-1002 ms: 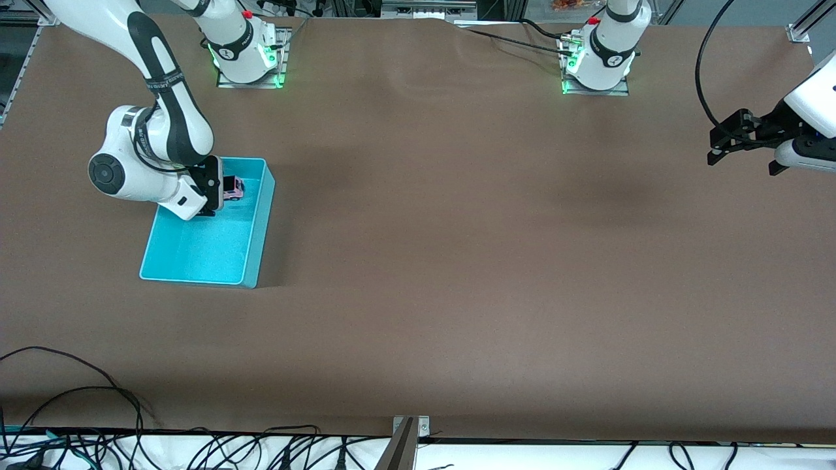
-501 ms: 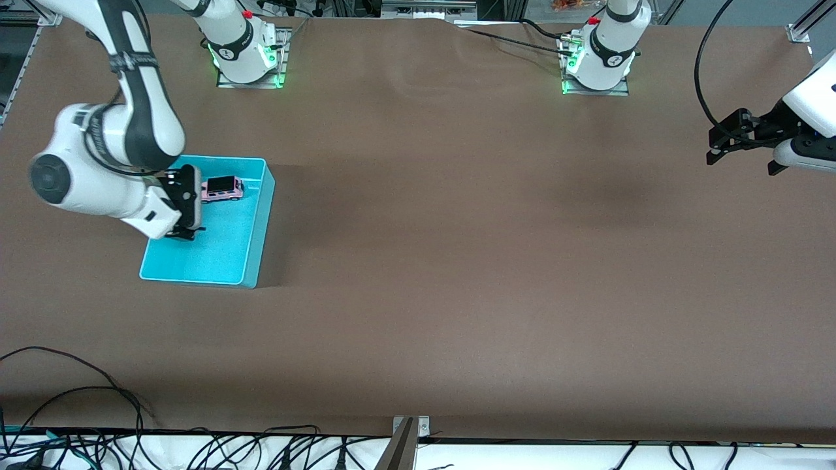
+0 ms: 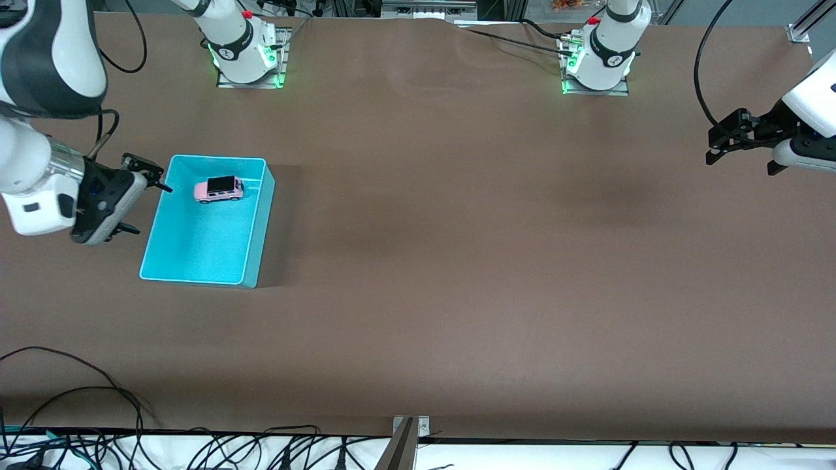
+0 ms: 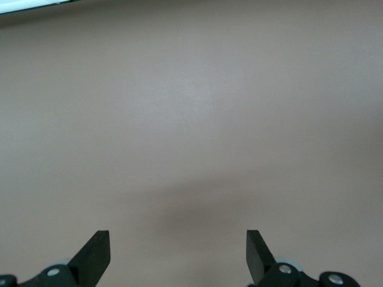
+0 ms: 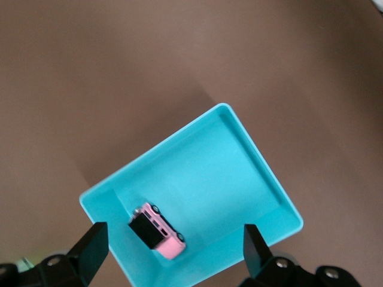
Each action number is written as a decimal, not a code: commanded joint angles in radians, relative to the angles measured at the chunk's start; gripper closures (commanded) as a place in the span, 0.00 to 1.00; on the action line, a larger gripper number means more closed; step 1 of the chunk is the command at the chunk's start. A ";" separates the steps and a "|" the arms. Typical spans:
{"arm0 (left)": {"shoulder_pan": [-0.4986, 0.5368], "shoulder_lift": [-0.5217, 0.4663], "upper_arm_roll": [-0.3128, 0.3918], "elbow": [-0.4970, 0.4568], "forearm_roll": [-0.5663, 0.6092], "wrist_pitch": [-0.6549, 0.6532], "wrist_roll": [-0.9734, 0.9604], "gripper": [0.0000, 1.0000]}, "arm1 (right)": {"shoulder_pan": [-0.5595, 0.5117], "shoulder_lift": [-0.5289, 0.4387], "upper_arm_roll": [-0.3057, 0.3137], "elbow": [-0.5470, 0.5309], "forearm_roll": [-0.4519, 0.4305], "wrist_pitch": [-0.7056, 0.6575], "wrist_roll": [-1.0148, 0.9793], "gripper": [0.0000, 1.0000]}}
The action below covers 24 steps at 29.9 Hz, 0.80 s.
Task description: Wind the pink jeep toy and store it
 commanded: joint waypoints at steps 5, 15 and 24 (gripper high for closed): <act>-0.001 0.006 -0.005 0.028 0.009 -0.023 -0.011 0.00 | 0.003 0.010 -0.006 0.109 -0.028 -0.052 0.385 0.00; -0.001 0.006 -0.005 0.028 0.009 -0.023 -0.011 0.00 | 0.003 0.010 -0.009 0.157 -0.102 -0.052 0.767 0.00; -0.001 0.006 -0.005 0.028 0.009 -0.024 -0.011 0.00 | 0.004 -0.082 -0.005 0.122 -0.163 -0.124 0.850 0.00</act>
